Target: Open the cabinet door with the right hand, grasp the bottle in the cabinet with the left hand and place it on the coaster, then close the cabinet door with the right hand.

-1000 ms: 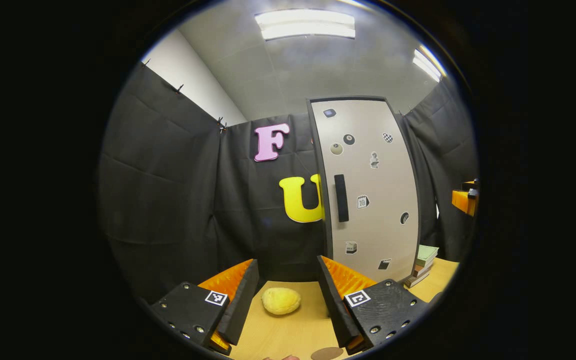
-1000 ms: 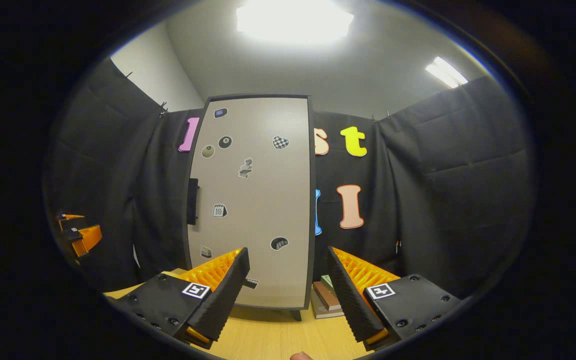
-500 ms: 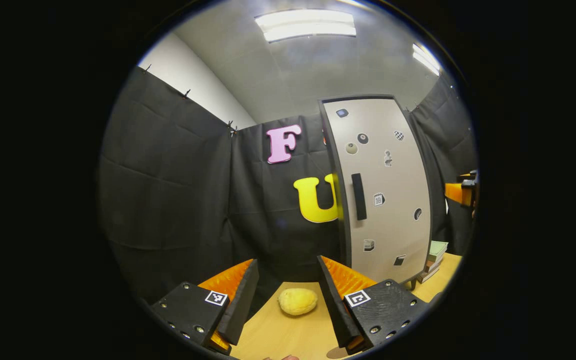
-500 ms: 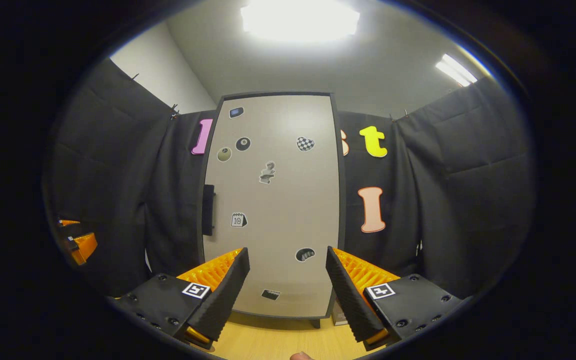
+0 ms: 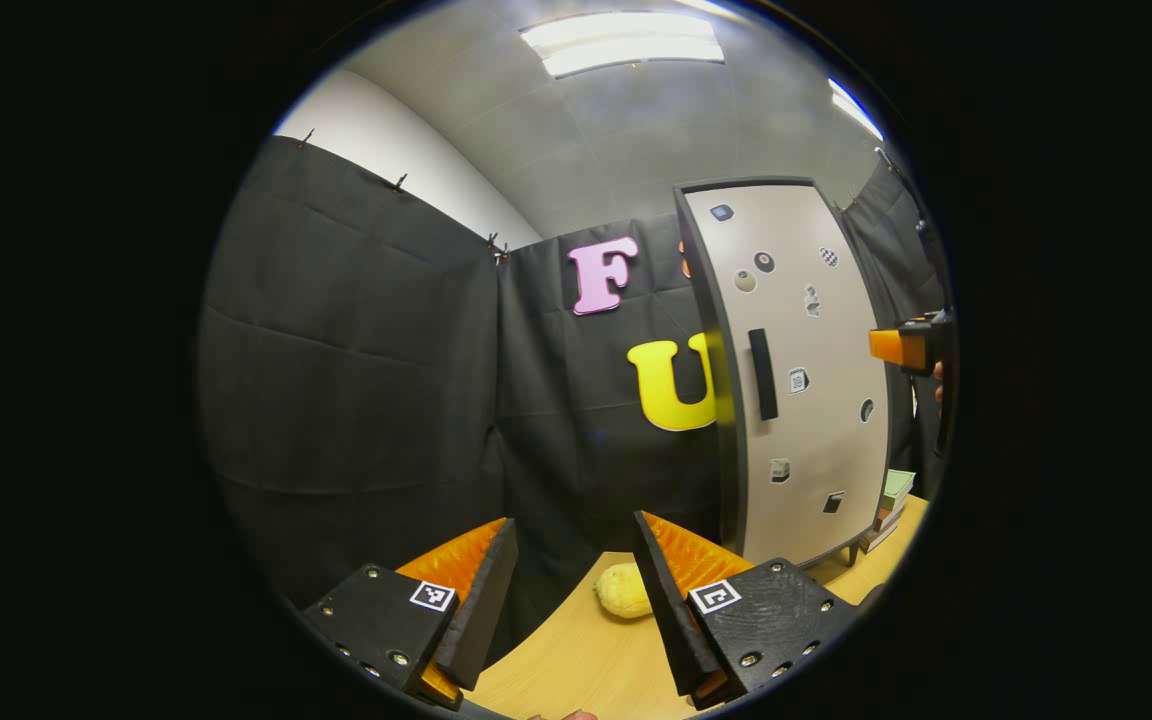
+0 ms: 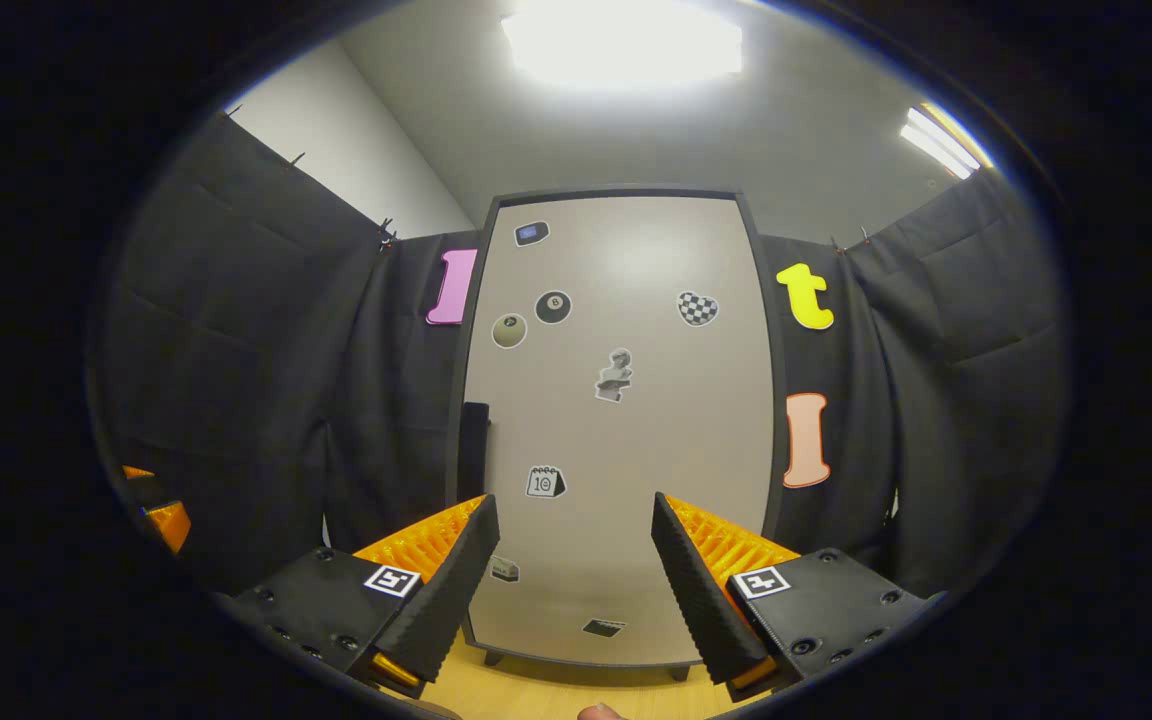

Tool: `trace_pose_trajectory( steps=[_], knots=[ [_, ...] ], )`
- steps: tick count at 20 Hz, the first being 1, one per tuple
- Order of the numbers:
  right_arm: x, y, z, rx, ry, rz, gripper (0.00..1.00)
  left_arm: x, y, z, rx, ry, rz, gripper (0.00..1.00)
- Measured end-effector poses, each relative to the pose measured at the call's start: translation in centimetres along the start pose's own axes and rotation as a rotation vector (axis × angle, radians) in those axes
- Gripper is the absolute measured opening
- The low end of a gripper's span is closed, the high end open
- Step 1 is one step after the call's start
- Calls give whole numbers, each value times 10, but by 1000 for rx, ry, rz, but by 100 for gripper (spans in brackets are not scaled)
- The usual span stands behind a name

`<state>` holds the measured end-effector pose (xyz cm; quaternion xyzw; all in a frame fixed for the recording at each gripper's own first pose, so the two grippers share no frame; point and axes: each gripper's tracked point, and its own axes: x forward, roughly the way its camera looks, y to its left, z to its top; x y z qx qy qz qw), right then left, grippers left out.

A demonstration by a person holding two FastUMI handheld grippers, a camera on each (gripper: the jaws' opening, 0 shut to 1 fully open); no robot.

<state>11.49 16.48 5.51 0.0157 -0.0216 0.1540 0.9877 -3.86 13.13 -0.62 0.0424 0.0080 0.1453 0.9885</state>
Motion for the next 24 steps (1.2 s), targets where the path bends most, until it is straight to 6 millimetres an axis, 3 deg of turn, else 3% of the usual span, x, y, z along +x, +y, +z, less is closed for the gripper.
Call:
trace_pose_trajectory(
  steps=[10, 19, 24],
  knots=[
    [70, 57, -2, 30, 39, 48, 98, -7, 65, -23, 2, 33, 120, 67],
    [147, 94, -6, 44, 98, 45, 97, -9, 125, -34, 25, 49, 209, 67],
    [178, 110, -33, 45, 211, 39, 92, -7, 133, -40, 43, 54, 237, 67]
  ],
)
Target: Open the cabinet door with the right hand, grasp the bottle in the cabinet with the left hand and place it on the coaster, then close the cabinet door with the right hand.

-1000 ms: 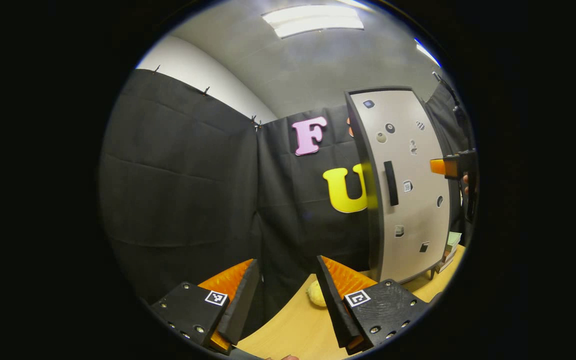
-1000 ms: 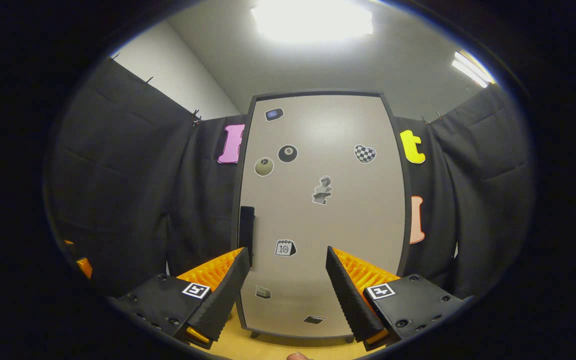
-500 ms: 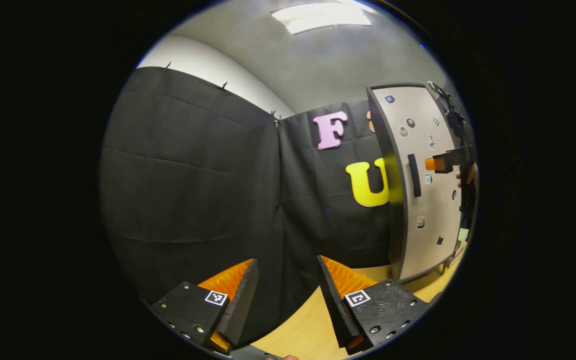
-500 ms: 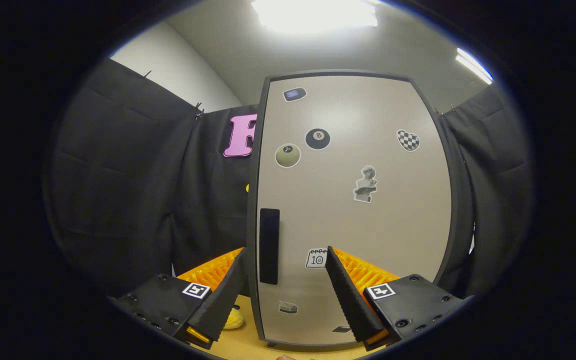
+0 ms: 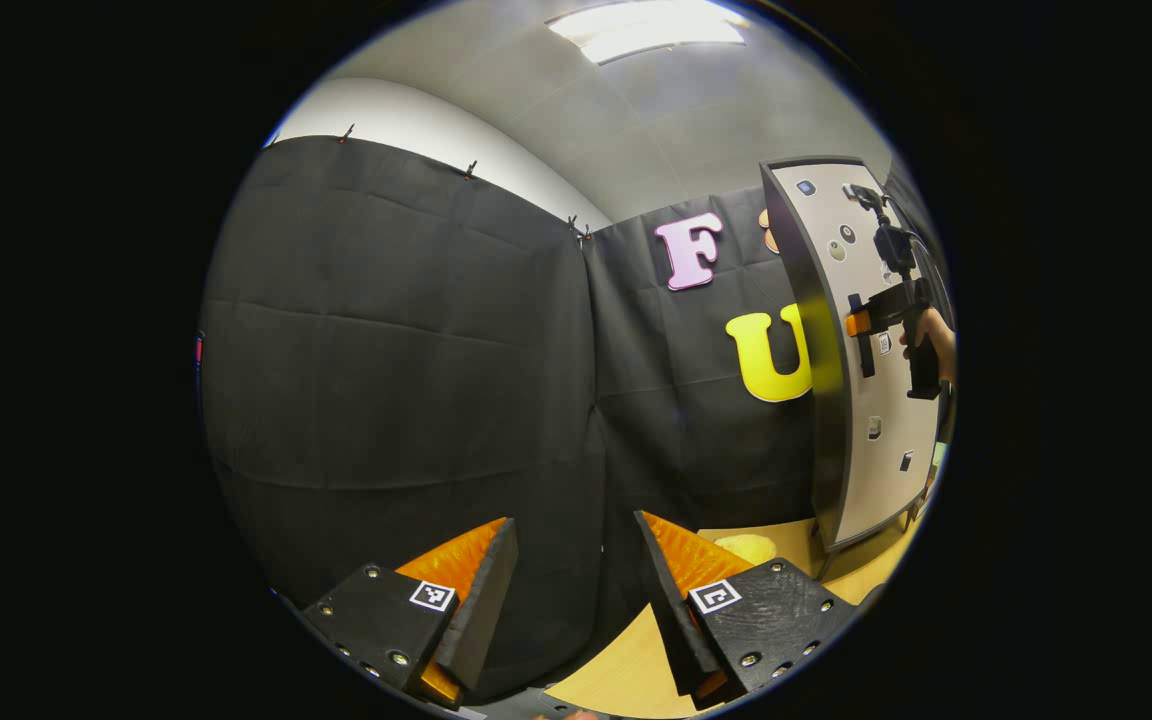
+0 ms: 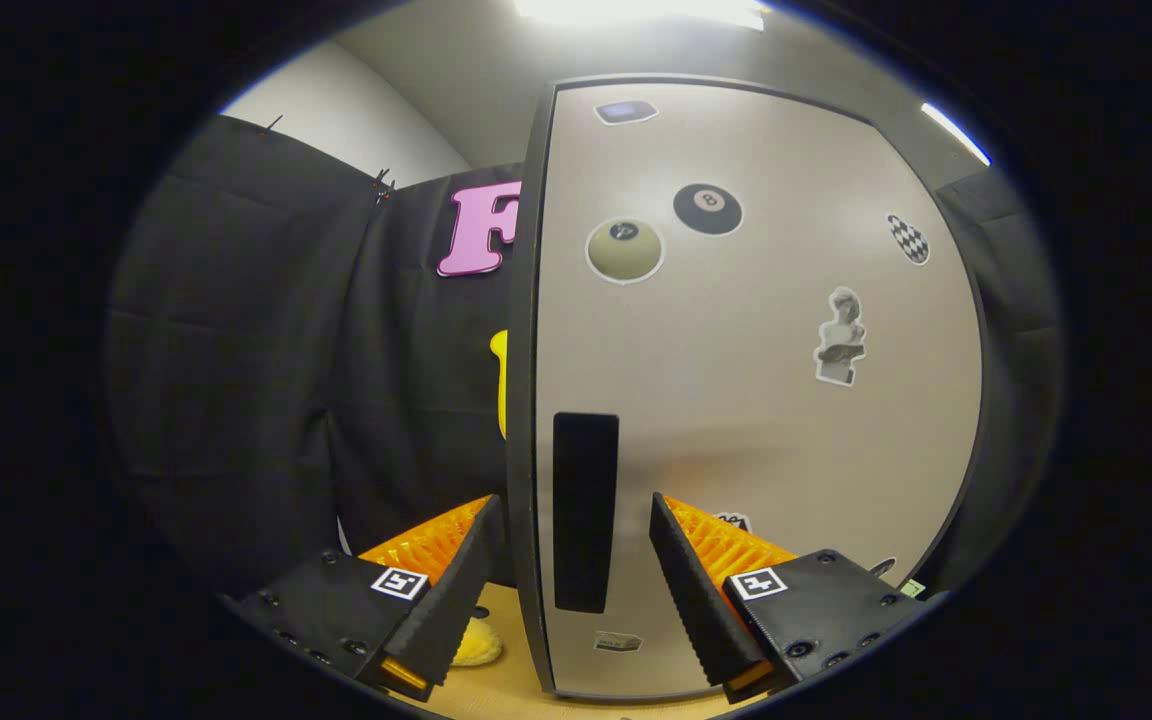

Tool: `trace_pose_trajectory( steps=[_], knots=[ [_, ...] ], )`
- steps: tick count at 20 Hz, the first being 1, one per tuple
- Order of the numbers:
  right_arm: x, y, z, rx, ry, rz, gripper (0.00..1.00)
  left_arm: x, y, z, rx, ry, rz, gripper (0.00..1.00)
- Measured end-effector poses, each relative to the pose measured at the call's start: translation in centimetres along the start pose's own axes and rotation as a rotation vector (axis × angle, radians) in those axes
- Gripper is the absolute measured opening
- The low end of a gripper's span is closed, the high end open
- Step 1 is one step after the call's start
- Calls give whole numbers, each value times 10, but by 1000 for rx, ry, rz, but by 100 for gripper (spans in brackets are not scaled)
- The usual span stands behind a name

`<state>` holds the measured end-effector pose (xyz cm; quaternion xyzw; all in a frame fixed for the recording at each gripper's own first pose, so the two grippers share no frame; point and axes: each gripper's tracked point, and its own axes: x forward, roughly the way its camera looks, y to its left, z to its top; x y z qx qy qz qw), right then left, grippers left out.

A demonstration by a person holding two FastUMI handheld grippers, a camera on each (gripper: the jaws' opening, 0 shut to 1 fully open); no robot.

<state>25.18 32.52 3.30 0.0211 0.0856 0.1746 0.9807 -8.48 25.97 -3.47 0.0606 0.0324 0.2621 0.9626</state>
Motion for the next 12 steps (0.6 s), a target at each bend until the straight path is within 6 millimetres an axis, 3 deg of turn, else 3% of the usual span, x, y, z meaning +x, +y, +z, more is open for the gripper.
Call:
trace_pose_trajectory(
  steps=[1, 3, 6, 7, 9, 12],
  knots=[
    [5, 0, -2, 9, 9, -8, 92, 2, 6, 1, 6, -1, 5, 67],
    [10, -4, 1, 19, 5, -36, 72, 2, 17, 5, 13, -6, 10, 67],
    [13, -10, -1, 34, 29, -63, 62, 2, 14, 5, 14, -6, 4, 67],
    [16, -8, -1, 45, 34, -65, 39, 2, 13, 4, 13, -7, 2, 67],
    [17, -10, -3, 34, 55, -62, 41, 3, 9, 4, 9, -6, -8, 67],
    [13, -10, -5, 15, 82, -37, 27, 3, 0, 9, 3, -16, -33, 67]
  ],
)
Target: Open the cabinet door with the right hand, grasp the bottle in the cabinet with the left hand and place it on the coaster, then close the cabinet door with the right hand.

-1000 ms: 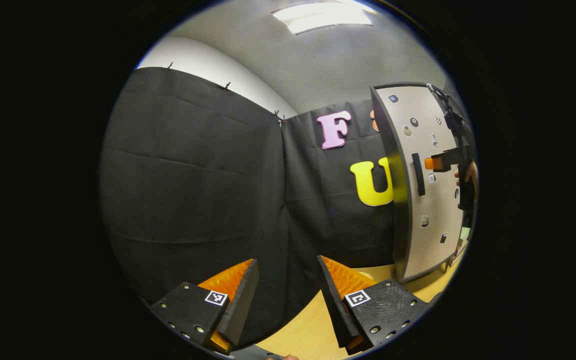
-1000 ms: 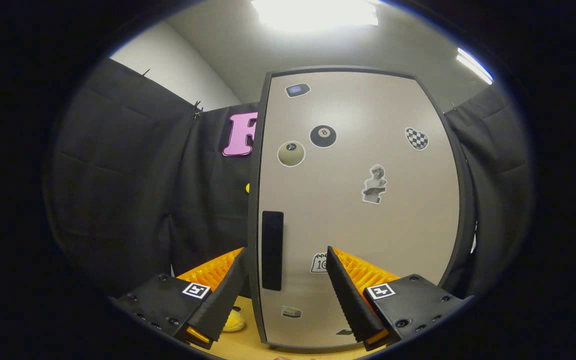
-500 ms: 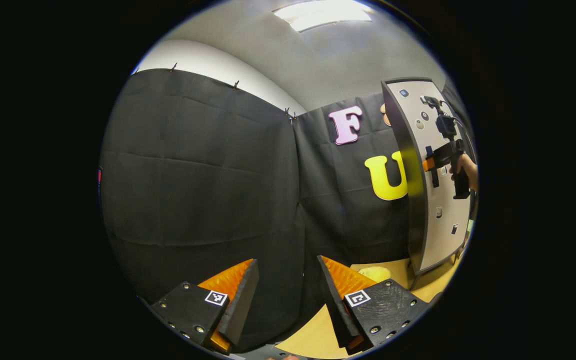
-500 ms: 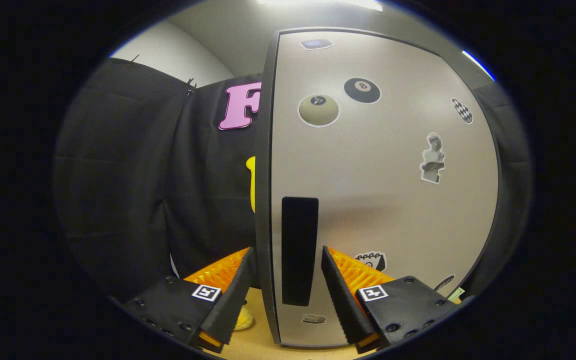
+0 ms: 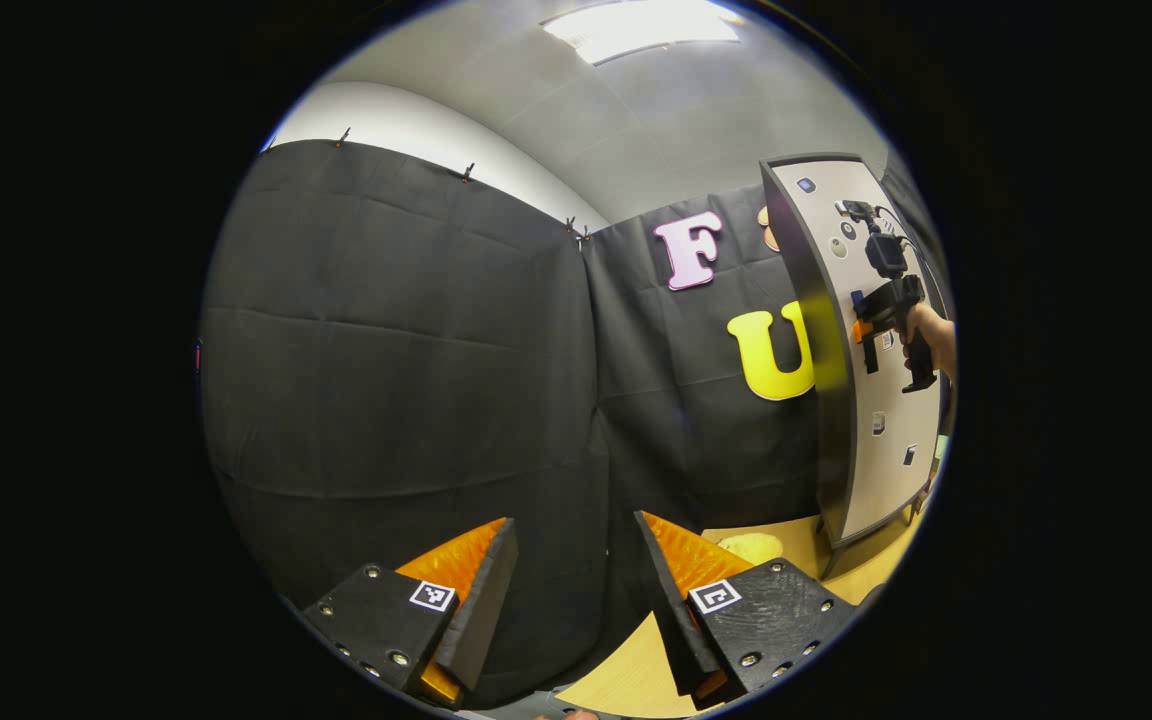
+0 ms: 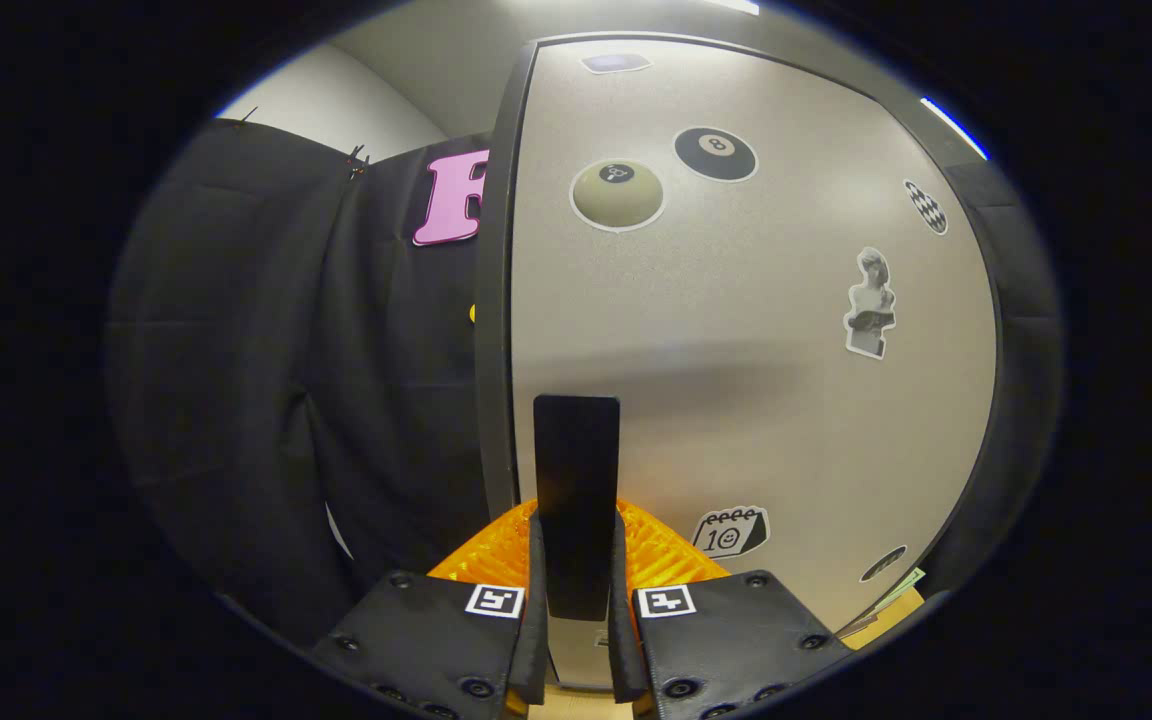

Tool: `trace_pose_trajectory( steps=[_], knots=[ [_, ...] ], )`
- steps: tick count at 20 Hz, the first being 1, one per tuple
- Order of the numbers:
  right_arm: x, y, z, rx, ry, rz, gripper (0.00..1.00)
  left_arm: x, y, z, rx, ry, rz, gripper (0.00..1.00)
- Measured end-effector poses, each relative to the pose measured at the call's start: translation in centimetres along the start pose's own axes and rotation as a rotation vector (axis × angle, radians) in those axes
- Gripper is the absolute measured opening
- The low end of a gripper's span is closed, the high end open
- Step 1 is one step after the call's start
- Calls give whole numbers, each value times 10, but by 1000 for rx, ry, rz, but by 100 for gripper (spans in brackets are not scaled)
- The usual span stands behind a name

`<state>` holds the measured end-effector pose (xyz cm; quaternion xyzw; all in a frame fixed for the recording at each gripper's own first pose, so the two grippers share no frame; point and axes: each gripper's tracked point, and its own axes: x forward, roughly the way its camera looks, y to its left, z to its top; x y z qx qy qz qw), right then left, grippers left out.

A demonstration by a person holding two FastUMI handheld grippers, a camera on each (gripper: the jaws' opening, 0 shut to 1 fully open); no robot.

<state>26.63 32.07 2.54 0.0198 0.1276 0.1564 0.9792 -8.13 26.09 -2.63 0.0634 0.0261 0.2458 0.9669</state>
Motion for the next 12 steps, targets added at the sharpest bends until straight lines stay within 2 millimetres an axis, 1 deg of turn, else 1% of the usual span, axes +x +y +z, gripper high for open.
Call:
trace_pose_trajectory(
  steps=[1, 4, 5, 6, 8, 9, 12],
  knots=[
    [1, 2, -1, -3, -3, 13, 18, 1, -3, 2, -3, -5, -8, 67],
    [-10, 2, 0, -32, 7, 57, 18, 2, -13, 5, -12, -17, -31, 67],
    [-14, 2, -1, -26, 12, 80, 14, 2, -16, 7, -15, -21, -37, 65],
    [-21, 4, 0, -18, 8, 104, 18, 0, -18, 9, -18, -27, -44, 65],
    [-35, 6, 2, -10, 8, 143, 18, -4, -27, 14, -26, -40, -66, 65],
    [-42, 7, 2, -10, 5, 156, 18, -4, -33, 17, -27, -47, -79, 67],
    [-61, 4, 3, -10, 2, 184, 18, -2, -50, 26, -31, -69, -123, 67]
  ],
)
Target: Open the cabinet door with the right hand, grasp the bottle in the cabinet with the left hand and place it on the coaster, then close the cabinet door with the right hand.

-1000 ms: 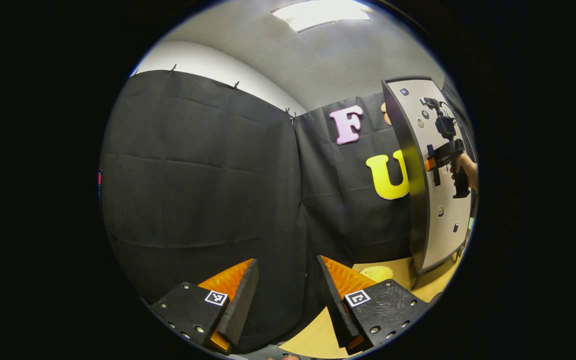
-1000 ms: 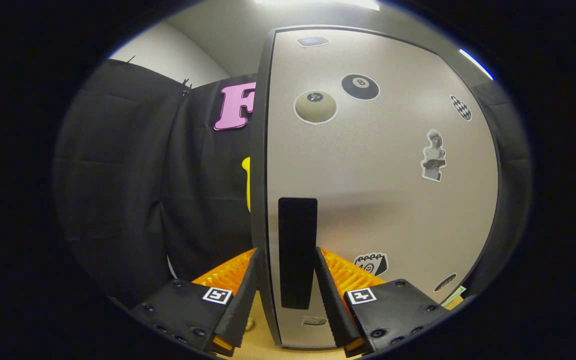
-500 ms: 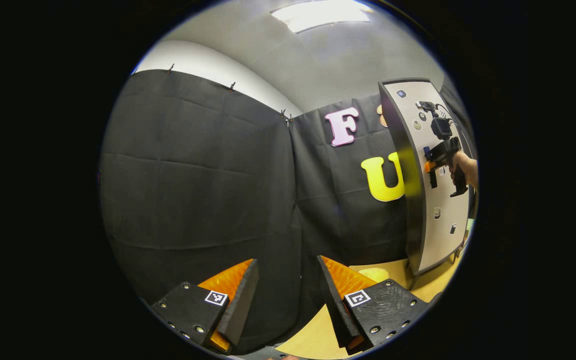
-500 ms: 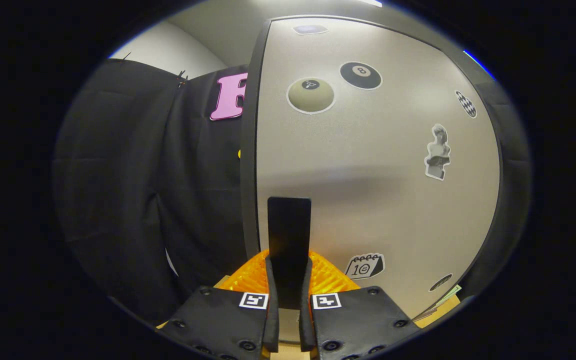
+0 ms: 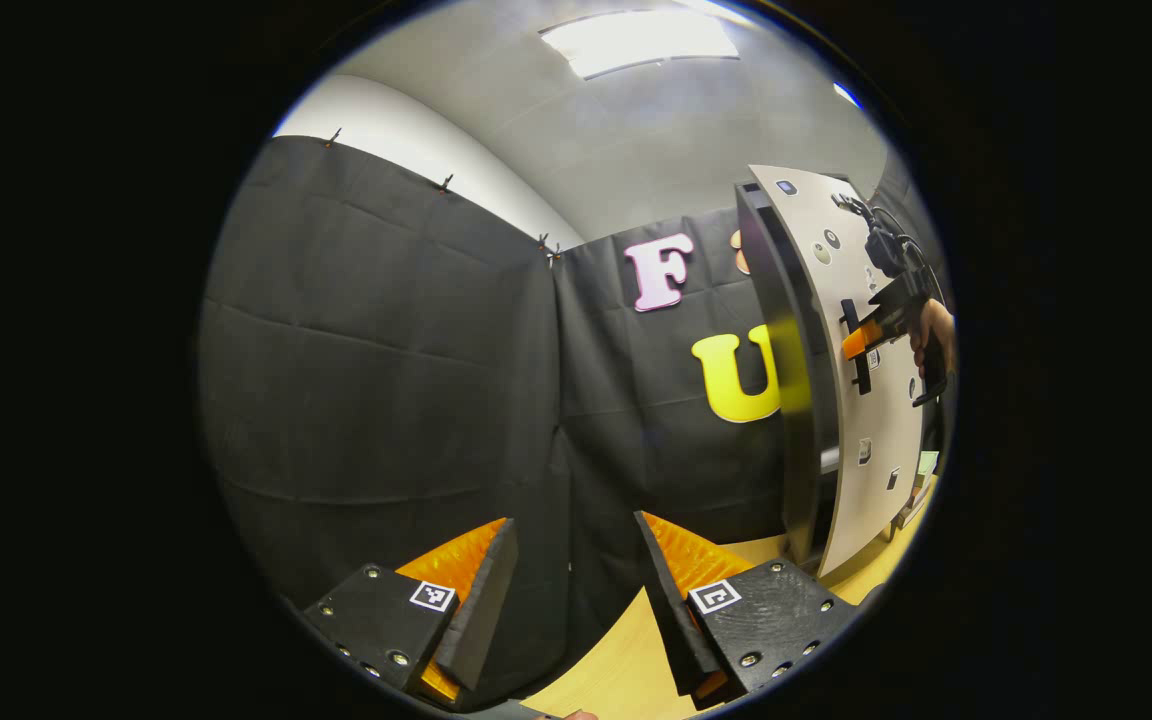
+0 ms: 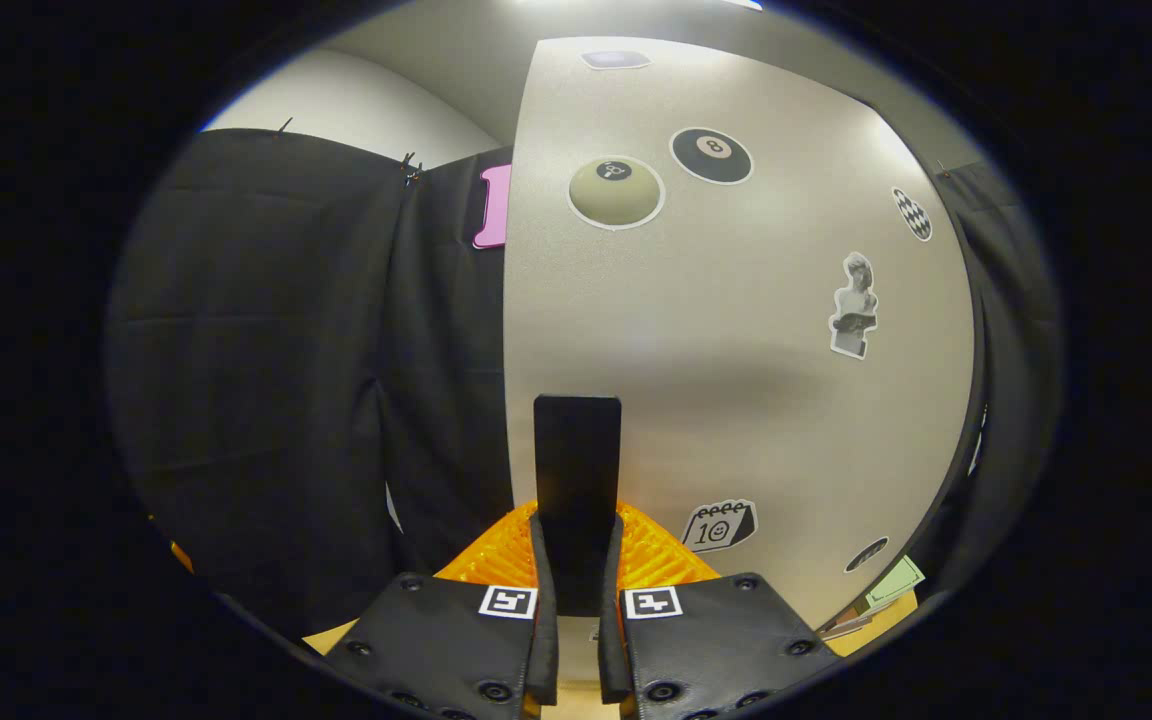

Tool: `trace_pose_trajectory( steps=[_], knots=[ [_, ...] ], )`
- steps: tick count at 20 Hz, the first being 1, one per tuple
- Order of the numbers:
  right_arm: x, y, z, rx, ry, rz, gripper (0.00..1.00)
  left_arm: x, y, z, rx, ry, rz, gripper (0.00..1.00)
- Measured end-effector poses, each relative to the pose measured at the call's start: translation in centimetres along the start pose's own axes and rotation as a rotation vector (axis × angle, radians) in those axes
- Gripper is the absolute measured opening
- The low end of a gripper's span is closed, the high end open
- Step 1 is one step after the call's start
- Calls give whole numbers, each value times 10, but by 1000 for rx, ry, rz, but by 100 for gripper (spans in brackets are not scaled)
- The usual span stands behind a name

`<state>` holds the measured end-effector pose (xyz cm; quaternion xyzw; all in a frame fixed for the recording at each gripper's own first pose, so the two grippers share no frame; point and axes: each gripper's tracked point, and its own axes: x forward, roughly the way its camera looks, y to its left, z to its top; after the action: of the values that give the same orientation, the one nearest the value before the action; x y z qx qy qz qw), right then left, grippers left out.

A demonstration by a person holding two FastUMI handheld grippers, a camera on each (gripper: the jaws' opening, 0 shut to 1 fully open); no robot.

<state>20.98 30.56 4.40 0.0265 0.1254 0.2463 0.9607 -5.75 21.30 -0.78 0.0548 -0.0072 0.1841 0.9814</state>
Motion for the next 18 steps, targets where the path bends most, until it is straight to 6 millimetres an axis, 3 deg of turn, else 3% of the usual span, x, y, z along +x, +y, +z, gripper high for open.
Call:
trace_pose_trajectory(
  steps=[5, 15, 16, 18],
  knots=[
    [-18, -10, -2, 6, 4, 23, 18, 8, -36, 0, -34, -11, -78, 67],
    [-48, -22, -6, 29, -1, 5, 18, 27, -88, 0, -78, -23, -212, 67],
    [-48, -23, -7, 28, 1, 0, 14, 26, -95, 1, -81, -27, -227, 67],
    [-55, -27, -7, 27, -1, -12, 18, 27, -107, 1, -83, -33, -257, 67]
  ],
)
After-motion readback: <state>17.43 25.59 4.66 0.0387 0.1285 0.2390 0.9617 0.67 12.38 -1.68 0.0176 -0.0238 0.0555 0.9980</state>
